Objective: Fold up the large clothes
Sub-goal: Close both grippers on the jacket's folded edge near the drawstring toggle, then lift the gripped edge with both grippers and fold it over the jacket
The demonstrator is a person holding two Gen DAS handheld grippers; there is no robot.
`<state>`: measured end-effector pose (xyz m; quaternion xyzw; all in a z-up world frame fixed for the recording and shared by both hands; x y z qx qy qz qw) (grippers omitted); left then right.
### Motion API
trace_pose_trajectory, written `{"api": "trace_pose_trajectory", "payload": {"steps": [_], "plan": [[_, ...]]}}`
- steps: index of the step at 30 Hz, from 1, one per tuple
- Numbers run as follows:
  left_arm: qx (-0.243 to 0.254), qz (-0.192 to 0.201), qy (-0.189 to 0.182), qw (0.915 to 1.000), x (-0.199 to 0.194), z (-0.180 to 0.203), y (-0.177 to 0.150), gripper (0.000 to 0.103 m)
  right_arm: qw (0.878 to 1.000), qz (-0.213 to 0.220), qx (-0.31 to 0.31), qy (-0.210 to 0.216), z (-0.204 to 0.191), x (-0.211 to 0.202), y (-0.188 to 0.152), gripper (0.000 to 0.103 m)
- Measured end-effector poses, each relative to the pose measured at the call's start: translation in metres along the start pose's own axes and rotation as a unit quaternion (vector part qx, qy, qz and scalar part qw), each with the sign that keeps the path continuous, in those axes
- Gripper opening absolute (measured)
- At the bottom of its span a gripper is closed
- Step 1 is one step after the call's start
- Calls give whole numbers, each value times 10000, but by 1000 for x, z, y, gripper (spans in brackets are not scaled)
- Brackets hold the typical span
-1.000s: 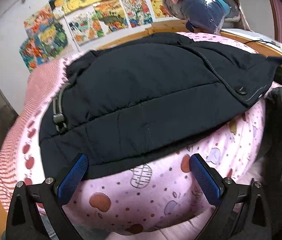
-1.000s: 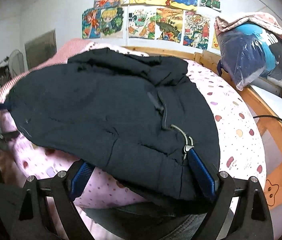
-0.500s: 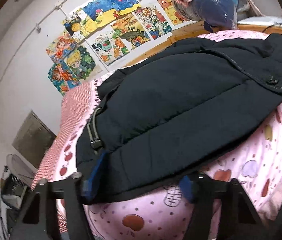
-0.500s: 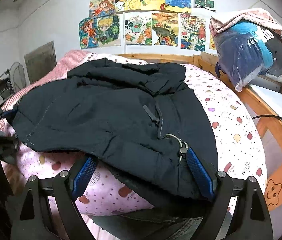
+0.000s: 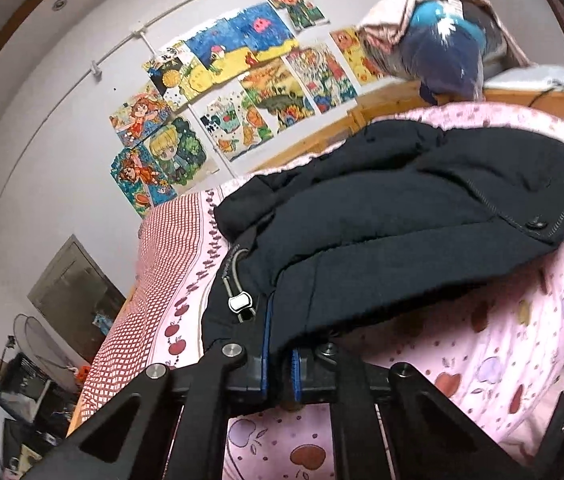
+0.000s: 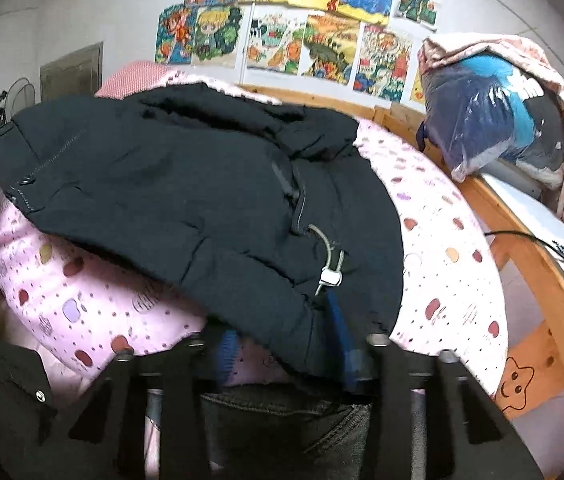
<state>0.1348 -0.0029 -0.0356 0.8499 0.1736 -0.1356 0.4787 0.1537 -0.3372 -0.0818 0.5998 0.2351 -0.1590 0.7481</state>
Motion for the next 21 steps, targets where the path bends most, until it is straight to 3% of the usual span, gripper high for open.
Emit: {"api": "trace_pose_trajectory", "payload": {"steps": [9, 21], "plan": [[-207, 111, -117, 9997, -22, -4, -1, 5, 9989, 440, 162, -86, 2, -30, 8, 8], [-838, 179, -474, 9952, -80, -29, 6, 5, 9892, 1330, 589, 194, 3, -103, 30, 5]]}}
Point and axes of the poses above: each gripper's, at about its wrist camera, not at the fingertips, and x roughly the way its jaws point, z to its right, y to its top, the point moved 7 cm from there along x, roughly the way its jaws point, and after that the axes turned 1 degree about x, right-handed, at the moved point
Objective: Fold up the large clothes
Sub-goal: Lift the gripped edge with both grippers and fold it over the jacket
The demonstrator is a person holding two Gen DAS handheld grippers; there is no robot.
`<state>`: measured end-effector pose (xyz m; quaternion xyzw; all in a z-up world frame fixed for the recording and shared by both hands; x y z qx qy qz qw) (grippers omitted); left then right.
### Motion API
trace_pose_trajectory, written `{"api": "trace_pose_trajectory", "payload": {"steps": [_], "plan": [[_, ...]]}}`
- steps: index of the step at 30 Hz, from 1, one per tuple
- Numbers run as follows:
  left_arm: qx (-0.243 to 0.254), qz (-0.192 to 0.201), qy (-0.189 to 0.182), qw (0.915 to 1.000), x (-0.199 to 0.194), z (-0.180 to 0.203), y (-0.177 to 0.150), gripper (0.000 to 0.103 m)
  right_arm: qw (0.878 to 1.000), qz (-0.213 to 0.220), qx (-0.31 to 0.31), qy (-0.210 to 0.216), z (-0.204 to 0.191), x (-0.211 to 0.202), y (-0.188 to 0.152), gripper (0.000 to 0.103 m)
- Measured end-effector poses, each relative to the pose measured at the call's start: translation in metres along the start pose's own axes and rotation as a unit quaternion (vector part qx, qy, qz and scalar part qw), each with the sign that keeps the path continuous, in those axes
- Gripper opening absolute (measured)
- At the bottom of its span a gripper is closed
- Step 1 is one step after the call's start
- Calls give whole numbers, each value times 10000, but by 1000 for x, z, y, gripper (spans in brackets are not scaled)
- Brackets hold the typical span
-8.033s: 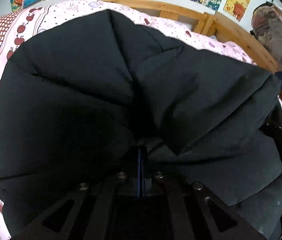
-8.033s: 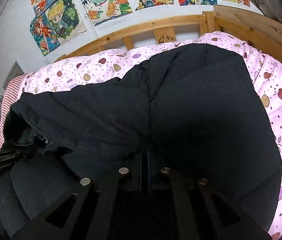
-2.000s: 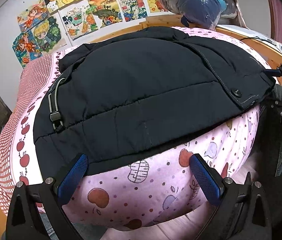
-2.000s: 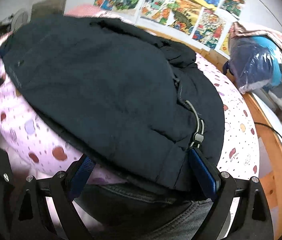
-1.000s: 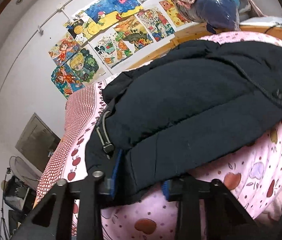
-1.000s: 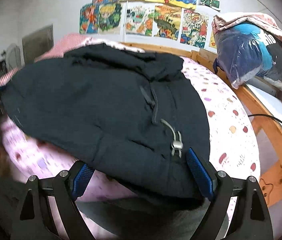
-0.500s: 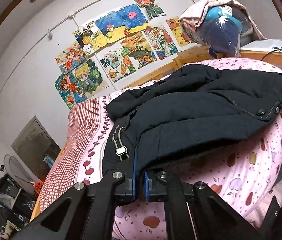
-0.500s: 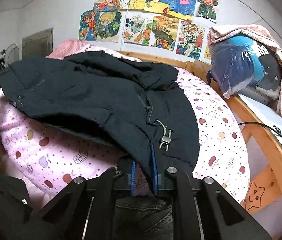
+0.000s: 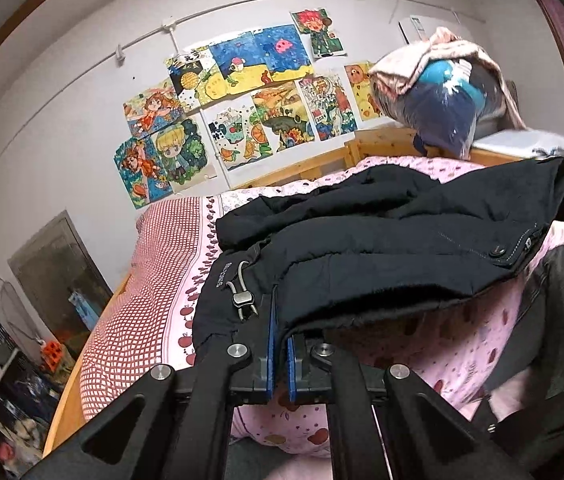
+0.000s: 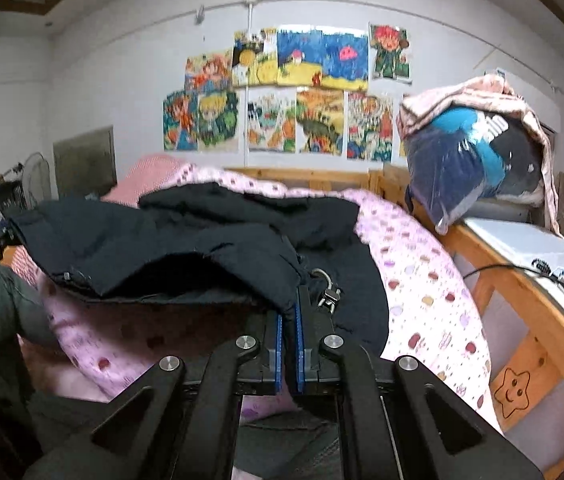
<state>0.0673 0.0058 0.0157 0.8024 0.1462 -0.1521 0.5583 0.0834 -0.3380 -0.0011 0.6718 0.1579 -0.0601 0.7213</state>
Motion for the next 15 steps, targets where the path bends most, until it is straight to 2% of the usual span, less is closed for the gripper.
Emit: {"api": "trace_pose_trajectory", "payload": {"steps": [6, 15], "plan": [[-286, -144, -317, 9990, 11, -11, 24, 5, 9997, 74, 152, 181, 6, 15, 29, 5], [-564, -141, -658, 9961, 51, -43, 93, 5, 9988, 195, 260, 374, 21, 68, 101, 5]]}}
Point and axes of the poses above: each gripper's, at about its wrist camera, not at the fingertips, and x roughly the way its jaws point, z to its right, y to its top, the point moved 7 cm from there along x, roughly the way its jaws point, and after that the axes turned 1 degree about x, right-handed, at the moved point
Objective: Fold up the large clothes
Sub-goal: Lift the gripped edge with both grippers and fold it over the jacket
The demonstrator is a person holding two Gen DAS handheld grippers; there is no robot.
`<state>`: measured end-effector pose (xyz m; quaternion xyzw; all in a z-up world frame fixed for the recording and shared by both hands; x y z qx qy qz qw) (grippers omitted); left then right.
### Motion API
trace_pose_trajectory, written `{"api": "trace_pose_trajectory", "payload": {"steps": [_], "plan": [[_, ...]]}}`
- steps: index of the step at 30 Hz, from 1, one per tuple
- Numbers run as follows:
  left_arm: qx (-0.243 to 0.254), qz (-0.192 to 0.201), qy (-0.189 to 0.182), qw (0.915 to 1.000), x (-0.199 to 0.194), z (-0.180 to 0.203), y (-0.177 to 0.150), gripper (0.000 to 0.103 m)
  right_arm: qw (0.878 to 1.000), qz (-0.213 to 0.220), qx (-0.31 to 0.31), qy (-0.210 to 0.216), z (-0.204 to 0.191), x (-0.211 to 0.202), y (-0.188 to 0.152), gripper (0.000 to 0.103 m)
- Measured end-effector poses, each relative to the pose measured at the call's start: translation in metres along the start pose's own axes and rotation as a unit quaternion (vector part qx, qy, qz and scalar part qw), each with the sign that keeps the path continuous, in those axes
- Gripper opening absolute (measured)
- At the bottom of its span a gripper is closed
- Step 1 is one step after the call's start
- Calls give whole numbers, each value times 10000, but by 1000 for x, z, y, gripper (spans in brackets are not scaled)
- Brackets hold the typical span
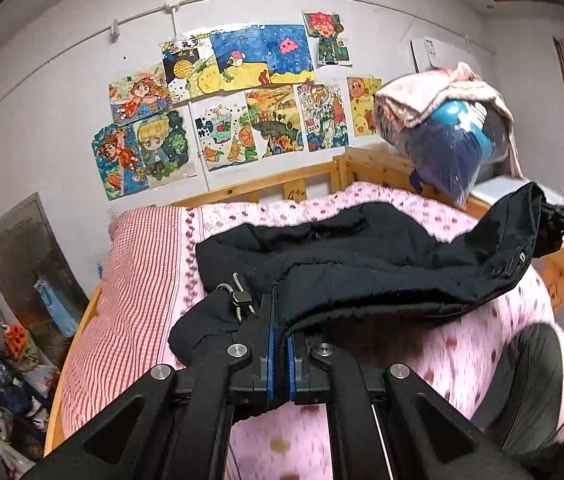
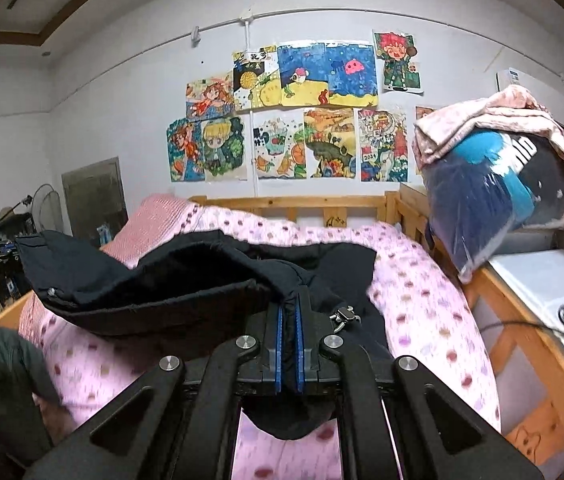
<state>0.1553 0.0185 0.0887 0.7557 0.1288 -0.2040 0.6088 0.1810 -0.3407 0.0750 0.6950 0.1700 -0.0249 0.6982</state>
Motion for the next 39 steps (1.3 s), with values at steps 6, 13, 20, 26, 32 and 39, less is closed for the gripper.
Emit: {"api": "trace_pose_trajectory", "payload": {"steps": [6, 13, 20, 26, 32, 39], "plan": [[-252, 85, -96, 9996, 41, -21, 46, 5, 9999, 73, 107, -7, 8, 44, 41, 5], [-368, 135, -8, 9992, 104, -46, 89, 5, 9999, 68, 70, -141, 17, 120, 84, 5], [-404, 25, 218, 9989, 178, -72, 118, 5, 9993, -83, -99, -341, 21, 204, 114, 5], [-412, -215, 401, 9981, 246, -87, 128, 5, 9981, -309, -162, -502, 24, 271, 117, 5], [-419, -453, 528, 9967, 301, -93, 124, 5, 9961, -551, -256, -638, 28, 324, 104, 5], [-482, -785, 706, 9932, 363, -98, 99, 5, 9919, -872, -508, -765, 27, 379, 80, 5]]}}
Point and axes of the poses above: each gripper's, at about its wrist camera, not at the fingertips, and x roughly the way its jaws point, z to its right, y to its top, the point moved 7 cm from there along x, roughly the way its jaws point, and after that the axes turned 1 degree about x, right-handed, at the moved point
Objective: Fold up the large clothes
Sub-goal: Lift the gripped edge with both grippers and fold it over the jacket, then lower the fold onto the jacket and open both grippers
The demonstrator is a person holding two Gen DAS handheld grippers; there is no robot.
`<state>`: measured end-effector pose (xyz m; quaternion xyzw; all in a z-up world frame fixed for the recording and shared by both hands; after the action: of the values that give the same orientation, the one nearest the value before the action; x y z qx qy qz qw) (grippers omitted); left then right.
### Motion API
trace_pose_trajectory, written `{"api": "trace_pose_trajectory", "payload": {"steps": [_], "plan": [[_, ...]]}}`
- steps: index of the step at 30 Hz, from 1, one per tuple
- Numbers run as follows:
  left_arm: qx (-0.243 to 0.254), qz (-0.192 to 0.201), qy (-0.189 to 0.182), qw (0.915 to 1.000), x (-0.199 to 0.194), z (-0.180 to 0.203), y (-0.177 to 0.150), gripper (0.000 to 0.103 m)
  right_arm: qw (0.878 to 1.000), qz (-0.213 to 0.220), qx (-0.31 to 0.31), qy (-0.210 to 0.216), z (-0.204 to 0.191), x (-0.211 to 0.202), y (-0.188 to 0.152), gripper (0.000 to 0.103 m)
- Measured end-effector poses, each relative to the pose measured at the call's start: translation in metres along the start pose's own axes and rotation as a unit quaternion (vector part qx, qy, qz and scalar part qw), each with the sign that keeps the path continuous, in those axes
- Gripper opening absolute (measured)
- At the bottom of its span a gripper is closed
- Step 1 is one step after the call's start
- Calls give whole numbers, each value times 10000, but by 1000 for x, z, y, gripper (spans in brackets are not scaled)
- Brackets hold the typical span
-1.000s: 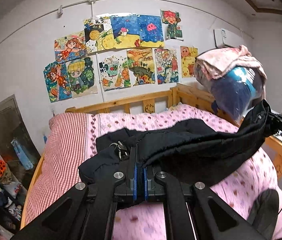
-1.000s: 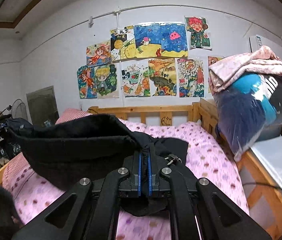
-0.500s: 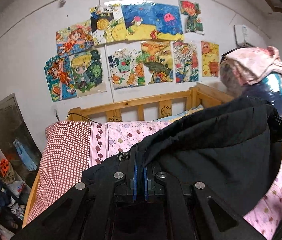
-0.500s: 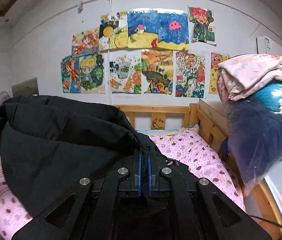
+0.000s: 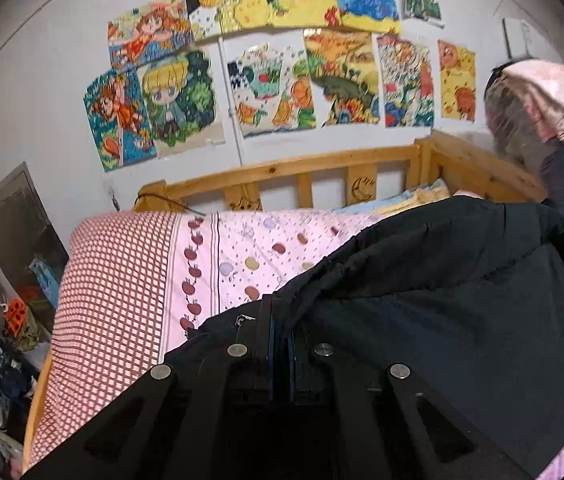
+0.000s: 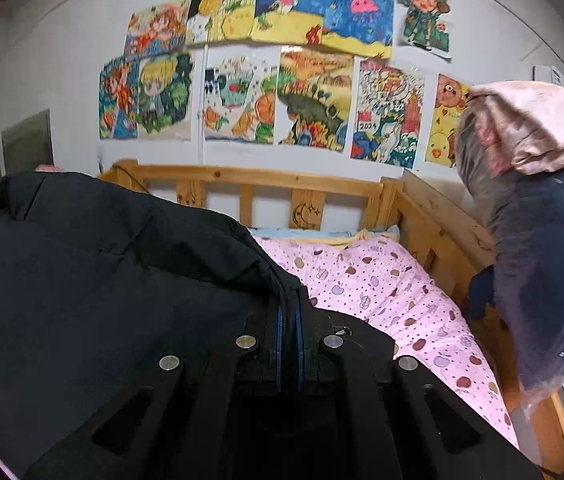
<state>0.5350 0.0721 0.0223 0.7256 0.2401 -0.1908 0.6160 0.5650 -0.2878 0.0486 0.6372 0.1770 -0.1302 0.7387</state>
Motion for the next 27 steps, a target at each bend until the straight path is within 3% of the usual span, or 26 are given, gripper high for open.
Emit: {"api": "trace_pose_trajectory", "payload": {"steps": [9, 18, 22, 25, 26, 27], "plan": [[-217, -490, -68, 9985, 59, 3, -27, 5, 9992, -388, -40, -34, -10, 53, -21, 5], [-228, -644, -70, 9976, 75, 4, -31, 8, 9991, -421, -3, -18, -10, 65, -32, 6], [-298, -675, -165, 9971, 70, 4, -31, 10, 9993, -372, 16, 65, -9, 58, -29, 11], [-460, -630, -197, 9968, 60, 0, -29, 22, 9995, -277, 14, 115, -8, 45, -26, 27], [-530, -578, -220, 9967, 54, -2, -28, 38, 9996, -232, 31, 136, -8, 40, -25, 42], [-554, -500, -252, 9969, 50, -3, -27, 61, 9997, -156, 57, 176, -8, 32, -24, 51]]}}
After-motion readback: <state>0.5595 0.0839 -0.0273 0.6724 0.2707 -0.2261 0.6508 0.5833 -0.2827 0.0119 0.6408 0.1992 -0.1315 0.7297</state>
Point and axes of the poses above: each gripper's, at about its wrist camera, not at the fingertips, and x roughly the way its jaws point, z to its right, y to its top, the point moved 7 cm from there along x, roughly the way its jaws point, and after that the axes turned 1 degree about x, right-handed, at the moved point
